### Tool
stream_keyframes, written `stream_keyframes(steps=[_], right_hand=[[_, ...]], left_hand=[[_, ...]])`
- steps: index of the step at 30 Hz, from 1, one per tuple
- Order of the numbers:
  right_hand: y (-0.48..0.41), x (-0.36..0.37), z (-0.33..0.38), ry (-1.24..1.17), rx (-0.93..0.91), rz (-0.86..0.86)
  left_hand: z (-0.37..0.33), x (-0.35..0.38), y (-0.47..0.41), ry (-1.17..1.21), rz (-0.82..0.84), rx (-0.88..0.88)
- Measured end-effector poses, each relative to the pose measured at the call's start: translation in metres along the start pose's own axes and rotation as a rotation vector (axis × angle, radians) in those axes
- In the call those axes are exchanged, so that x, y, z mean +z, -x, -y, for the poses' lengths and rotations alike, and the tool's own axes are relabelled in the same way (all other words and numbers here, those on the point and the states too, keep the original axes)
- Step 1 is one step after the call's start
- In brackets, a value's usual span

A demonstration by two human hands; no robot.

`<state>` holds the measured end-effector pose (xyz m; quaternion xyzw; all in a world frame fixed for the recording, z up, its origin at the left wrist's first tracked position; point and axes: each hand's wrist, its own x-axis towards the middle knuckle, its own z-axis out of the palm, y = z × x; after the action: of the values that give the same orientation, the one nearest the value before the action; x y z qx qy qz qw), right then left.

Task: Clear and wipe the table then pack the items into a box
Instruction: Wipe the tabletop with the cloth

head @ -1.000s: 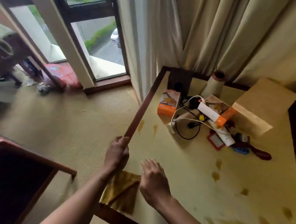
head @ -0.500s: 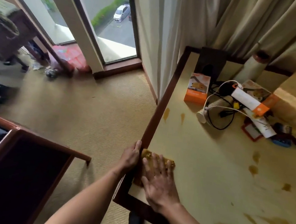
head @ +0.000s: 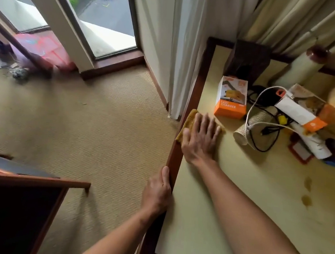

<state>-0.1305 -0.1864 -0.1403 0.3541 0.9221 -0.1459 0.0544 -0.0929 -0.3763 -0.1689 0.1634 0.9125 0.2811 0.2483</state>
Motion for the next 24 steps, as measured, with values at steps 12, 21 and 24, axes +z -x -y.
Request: stream_keyframes(steps=[12,21,24], right_hand=[[-0.002,-0.002,-0.016,0.005,0.043,-0.010],[0.125,0.012,-0.057,0.072,-0.177,0.016],[0.101,0.010,-0.067,0.105,-0.005,-0.018]], left_hand=[[-0.011,-0.009,0.001,0.207,-0.002,-0.046],[-0.016,-0.015,0.007,0.248,0.008,-0.056],[-0.016,-0.015,0.006,0.274,0.011,-0.066]])
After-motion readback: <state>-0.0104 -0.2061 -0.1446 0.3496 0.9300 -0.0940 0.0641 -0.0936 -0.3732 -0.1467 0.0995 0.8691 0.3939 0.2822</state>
